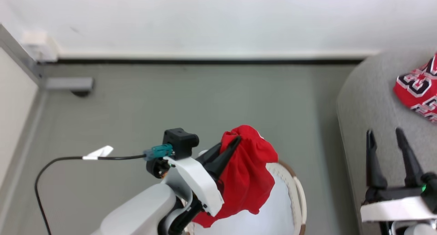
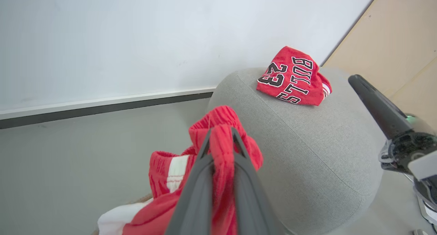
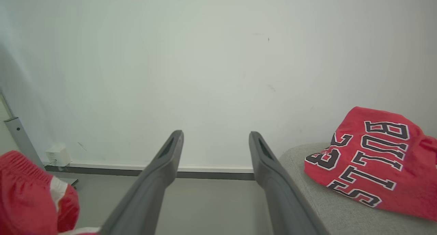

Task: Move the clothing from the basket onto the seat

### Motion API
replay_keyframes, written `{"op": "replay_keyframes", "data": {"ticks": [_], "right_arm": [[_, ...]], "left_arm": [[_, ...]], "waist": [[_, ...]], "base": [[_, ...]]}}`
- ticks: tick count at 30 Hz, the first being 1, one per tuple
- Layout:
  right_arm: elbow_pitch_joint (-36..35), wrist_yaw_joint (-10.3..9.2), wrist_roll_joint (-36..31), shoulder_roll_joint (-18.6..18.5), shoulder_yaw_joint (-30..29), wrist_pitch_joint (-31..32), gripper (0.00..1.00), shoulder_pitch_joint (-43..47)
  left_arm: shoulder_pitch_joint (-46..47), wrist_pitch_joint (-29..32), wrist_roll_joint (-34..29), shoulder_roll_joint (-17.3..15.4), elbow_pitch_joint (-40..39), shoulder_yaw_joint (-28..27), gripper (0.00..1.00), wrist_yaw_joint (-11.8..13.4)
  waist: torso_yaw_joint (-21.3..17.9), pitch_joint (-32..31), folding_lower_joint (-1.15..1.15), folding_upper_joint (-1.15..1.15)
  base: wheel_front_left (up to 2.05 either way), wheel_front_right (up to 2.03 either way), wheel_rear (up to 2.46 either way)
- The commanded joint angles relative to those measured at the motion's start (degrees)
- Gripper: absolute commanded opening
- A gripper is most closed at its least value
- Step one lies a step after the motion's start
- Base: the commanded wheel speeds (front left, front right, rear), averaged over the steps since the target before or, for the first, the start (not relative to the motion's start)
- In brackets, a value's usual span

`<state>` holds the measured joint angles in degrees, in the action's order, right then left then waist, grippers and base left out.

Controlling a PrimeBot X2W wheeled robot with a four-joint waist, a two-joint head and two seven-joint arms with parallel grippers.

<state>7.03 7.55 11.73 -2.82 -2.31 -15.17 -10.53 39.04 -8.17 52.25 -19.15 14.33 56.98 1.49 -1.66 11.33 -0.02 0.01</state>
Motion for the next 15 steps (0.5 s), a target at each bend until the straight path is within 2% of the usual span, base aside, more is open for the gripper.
{"op": "replay_keyframes", "data": {"ticks": [1,8,15], "right_arm": [[0.52,-0.14,-0.20,-0.16,0.14,0.04,1.00,1.61],[4.37,-0.14,0.40,-0.15,3.30,0.04,1.00,6.49],[6.20,-0.14,1.21,-0.14,5.78,0.04,1.00,8.92]], "left_arm": [[-0.96,0.15,1.04,-0.81,-0.97,-0.44,0.00,0.75],[-2.96,1.42,2.02,-3.94,-5.22,-2.10,0.00,4.12],[-3.12,2.51,2.61,-7.46,-10.10,-4.04,0.00,6.83]], "waist": [[1.32,-3.98,0.02,-0.01],[1.42,-10.83,0.02,-0.01],[1.46,-13.86,0.02,-0.01]], "base": [[0.00,0.00,0.00],[0.00,0.00,0.00],[0.00,0.00,0.00]]}}
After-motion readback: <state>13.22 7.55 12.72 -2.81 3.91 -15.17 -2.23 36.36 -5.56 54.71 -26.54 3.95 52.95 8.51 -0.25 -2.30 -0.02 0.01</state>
